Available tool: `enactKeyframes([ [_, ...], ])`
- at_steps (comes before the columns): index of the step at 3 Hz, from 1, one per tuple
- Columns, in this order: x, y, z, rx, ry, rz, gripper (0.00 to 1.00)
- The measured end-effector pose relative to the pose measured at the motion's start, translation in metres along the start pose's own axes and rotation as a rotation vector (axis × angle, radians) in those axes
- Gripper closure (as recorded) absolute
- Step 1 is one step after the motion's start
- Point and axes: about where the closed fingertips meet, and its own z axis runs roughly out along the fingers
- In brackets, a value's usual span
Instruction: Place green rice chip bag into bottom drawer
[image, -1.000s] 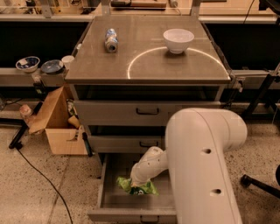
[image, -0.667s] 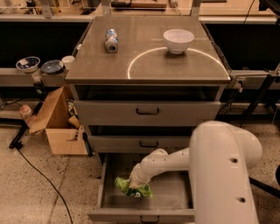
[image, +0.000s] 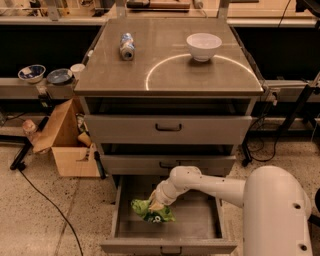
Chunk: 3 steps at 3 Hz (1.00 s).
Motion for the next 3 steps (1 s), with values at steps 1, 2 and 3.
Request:
enactKeyframes([
  [1, 0.005, 0.002, -0.003, -0.033, 0.016, -0.08, 1.0],
  [2, 0.006, 0.003, -0.001, -0.032, 0.016, -0.076, 1.0],
  [3, 0.018, 0.009, 0.016, -0.054, 0.021, -0.02, 1.0],
])
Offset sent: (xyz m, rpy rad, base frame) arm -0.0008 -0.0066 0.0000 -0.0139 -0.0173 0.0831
